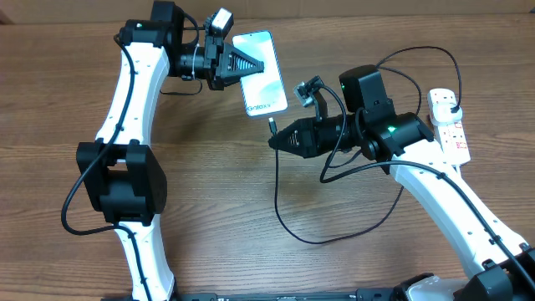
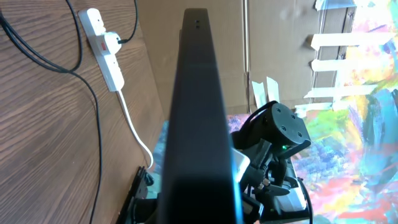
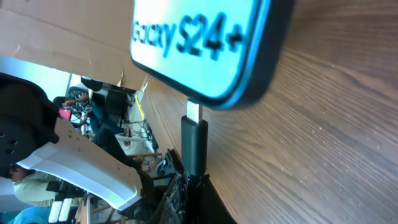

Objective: Plug charger to phone and switch on socket
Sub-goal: 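Push the USB-C plug up into the phone's port with the right gripper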

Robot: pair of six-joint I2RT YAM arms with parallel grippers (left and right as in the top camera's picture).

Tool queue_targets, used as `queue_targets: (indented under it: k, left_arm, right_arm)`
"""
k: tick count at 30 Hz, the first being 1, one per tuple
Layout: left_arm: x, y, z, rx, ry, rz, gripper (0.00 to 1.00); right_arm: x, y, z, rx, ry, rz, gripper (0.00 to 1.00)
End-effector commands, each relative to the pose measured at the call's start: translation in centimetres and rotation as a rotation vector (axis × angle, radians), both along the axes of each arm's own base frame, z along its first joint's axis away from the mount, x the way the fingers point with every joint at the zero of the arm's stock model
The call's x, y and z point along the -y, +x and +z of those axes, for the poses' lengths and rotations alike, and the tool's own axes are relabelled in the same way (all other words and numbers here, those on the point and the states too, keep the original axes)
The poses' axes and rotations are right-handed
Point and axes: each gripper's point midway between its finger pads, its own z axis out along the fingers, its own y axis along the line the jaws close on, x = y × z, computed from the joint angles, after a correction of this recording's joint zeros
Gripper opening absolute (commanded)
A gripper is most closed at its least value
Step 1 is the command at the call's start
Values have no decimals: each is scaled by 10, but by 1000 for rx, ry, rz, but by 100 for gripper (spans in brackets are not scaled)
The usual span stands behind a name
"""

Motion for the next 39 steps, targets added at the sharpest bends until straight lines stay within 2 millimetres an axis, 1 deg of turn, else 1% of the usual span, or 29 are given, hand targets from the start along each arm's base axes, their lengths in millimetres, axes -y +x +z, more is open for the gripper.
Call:
queue_targets:
  k: [1,4,19,32,39]
  left_arm:
    - [-2,-2,20,17,-59,-6,4]
    - [-2,-1,17,20,-42,-3,4]
    - [-1,2,17,67,-45,-5,4]
    - [-1,1,17,55,-46,-6,4]
    - [5,-2,17,47,-45,-19,4]
  right_arm:
    - [-4,1,15,41,33,14,4]
    - [-4,2,16,45,34,14,4]
    - [-4,2,16,47,34,14,4]
    - [-6,6,20,83,48,16,4]
    - [-6,6,20,82,47,14,4]
